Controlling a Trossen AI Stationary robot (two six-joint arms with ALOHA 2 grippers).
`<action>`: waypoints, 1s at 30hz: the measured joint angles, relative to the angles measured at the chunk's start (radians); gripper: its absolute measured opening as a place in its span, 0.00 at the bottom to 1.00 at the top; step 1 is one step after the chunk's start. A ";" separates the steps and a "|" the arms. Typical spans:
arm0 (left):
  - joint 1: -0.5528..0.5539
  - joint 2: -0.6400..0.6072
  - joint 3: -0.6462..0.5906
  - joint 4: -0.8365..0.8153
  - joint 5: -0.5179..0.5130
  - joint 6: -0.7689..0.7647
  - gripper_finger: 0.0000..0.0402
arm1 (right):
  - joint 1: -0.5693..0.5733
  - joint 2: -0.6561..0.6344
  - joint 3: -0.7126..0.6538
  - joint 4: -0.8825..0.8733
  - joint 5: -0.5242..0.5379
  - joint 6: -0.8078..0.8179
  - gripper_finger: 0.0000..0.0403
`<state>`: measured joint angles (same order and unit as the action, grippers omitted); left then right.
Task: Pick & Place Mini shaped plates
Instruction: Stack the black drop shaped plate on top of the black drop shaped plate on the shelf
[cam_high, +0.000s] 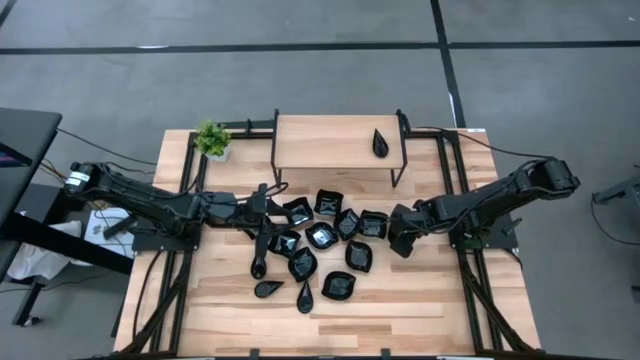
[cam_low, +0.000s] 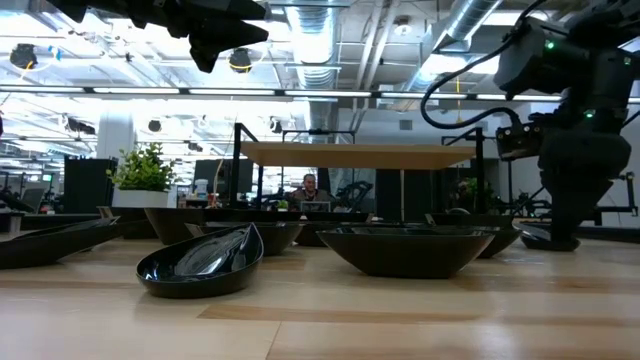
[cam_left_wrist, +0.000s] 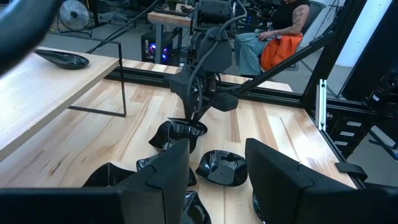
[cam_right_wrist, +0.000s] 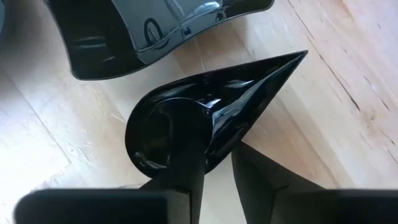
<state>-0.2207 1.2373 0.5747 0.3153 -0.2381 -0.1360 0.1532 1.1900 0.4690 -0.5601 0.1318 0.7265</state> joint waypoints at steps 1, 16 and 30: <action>0.000 0.000 0.000 0.000 0.000 0.000 0.40 | 0.000 0.000 0.000 0.000 0.000 0.000 0.17; 0.000 0.000 0.000 0.000 0.000 0.000 0.40 | 0.000 -0.001 0.001 0.000 0.002 -0.002 0.01; 0.000 0.000 0.000 0.000 0.000 0.000 0.40 | -0.024 -0.002 0.021 -0.057 -0.003 0.000 0.01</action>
<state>-0.2207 1.2373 0.5745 0.3155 -0.2382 -0.1360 0.1293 1.1885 0.4904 -0.6172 0.1287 0.7265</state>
